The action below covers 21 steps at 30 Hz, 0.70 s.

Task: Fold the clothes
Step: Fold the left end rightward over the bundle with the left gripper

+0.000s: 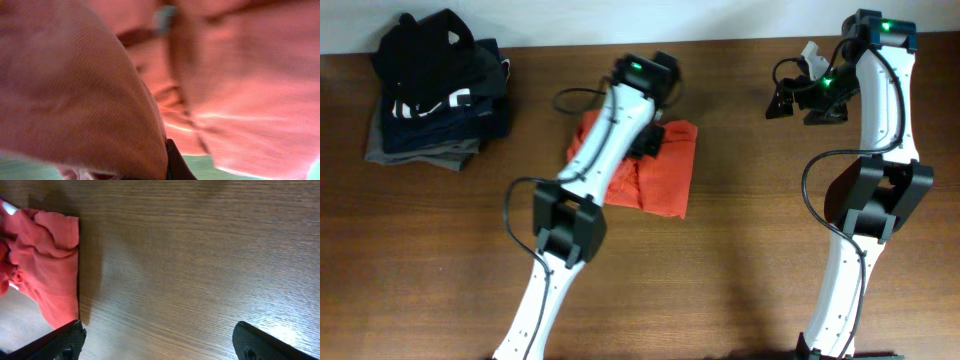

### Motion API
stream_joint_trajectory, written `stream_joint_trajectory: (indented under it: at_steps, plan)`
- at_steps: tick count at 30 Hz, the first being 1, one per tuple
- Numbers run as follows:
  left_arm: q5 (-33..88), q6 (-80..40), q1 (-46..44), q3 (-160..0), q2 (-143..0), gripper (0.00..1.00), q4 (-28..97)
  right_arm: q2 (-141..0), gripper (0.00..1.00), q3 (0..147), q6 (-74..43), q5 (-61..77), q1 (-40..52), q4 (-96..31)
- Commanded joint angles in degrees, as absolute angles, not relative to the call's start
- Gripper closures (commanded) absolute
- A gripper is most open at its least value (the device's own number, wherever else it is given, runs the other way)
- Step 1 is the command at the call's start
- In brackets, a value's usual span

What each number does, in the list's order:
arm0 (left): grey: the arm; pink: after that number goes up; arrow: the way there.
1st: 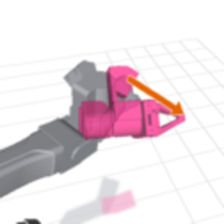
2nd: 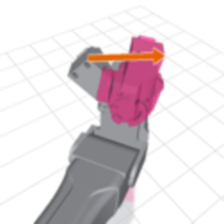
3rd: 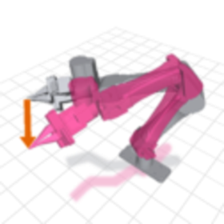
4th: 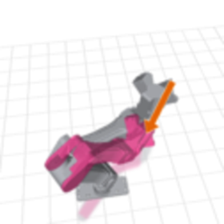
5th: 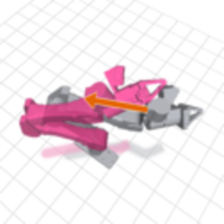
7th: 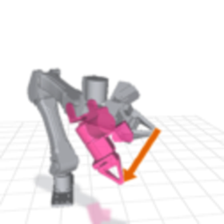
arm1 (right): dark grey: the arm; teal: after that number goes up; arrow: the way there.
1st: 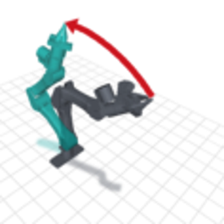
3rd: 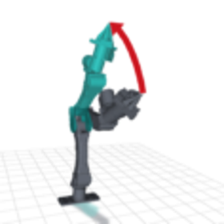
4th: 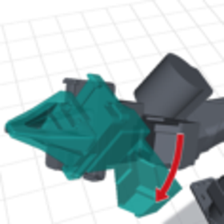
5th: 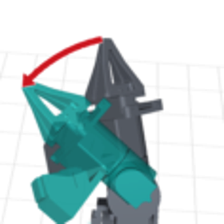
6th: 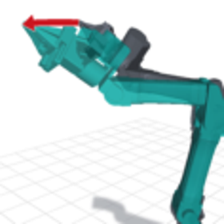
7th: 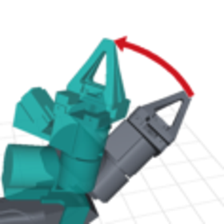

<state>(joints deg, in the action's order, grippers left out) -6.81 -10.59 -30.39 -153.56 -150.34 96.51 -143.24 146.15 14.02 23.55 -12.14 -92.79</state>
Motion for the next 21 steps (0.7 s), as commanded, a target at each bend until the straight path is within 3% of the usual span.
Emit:
stream_joint_trajectory:
  at_steps: [1, 21]
  plan:
    - [-13.21, -11.31, -34.33, -154.82, -147.37, 1.0, 96.73, -141.91, 0.01, 146.02, 14.52, 21.78, -12.4, -92.6]
    - [-14.5, -10.87, -43.07, -154.82, -146.87, 1.0, 95.64, -141.91, 0.01, 144.16, 12.51, 21.8, -18.48, -90.61]
